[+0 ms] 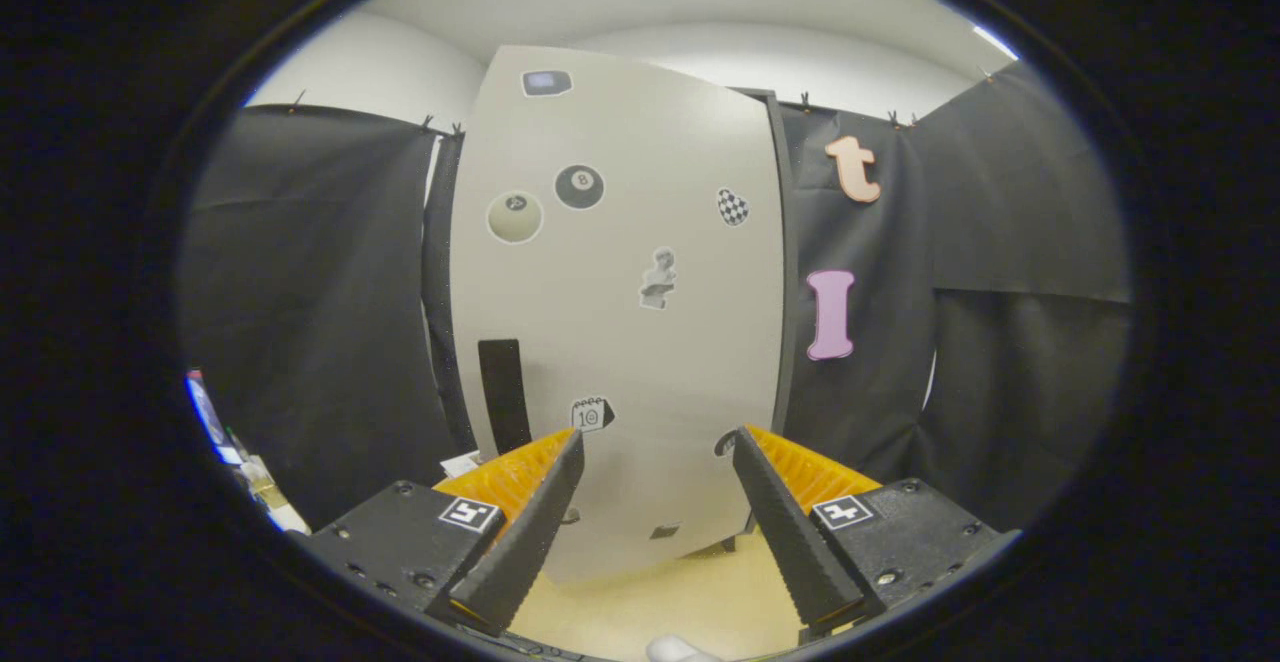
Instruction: Open the shoe cabinet door, grab the shoes and put them into the shoe cabinet, then close the shoe cabinet door.
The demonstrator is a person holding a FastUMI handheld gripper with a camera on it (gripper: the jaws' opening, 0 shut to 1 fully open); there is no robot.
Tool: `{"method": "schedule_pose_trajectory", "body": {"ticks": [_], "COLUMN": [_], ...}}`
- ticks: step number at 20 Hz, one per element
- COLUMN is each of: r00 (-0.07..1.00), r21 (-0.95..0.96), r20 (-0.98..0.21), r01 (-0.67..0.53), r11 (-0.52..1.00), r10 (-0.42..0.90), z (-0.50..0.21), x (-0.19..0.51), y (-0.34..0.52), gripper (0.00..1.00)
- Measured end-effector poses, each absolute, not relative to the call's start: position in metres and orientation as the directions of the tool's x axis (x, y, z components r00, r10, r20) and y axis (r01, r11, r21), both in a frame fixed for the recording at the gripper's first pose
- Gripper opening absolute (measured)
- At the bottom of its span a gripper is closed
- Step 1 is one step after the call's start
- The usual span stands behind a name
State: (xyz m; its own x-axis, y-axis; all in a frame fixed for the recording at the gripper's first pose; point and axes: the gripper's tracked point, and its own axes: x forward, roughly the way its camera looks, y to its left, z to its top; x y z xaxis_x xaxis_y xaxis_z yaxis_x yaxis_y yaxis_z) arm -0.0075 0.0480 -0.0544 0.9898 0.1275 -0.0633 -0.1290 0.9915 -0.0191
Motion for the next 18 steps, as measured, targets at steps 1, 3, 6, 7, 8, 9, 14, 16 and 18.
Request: {"method": "schedule_pose_trajectory", "body": {"ticks": [1,3,6,7,8,9,14,16,18], "r00": [0.990,0.990,0.990,0.990,0.991,0.991,0.995,0.998,0.999], "r21": [-0.019,-0.013,-0.015,-0.017,-0.017,-0.016,-0.007,-0.012,-0.013], "r20": [-0.069,-0.078,-0.079,-0.078,-0.074,-0.068,-0.044,-0.031,-0.001], "r01": [-0.124,-0.123,-0.120,-0.119,-0.116,-0.112,-0.089,-0.059,-0.048], "r11": [0.992,0.992,0.993,0.993,0.993,0.994,0.996,0.998,0.999], "r10": [0.122,0.121,0.118,0.118,0.115,0.111,0.089,0.059,0.048], "z": [-0.056,-0.058,-0.056,-0.055,-0.052,-0.048,-0.017,-0.002,0.017], "x": [-0.008,-0.007,-0.008,-0.008,-0.009,-0.010,-0.018,-0.023,-0.029], "y": [0.046,0.044,0.042,0.041,0.040,0.038,0.037,0.030,0.029], "gripper": [0.99,0.99,0.99,0.99,0.99,0.99,0.99,0.99,0.99]}}
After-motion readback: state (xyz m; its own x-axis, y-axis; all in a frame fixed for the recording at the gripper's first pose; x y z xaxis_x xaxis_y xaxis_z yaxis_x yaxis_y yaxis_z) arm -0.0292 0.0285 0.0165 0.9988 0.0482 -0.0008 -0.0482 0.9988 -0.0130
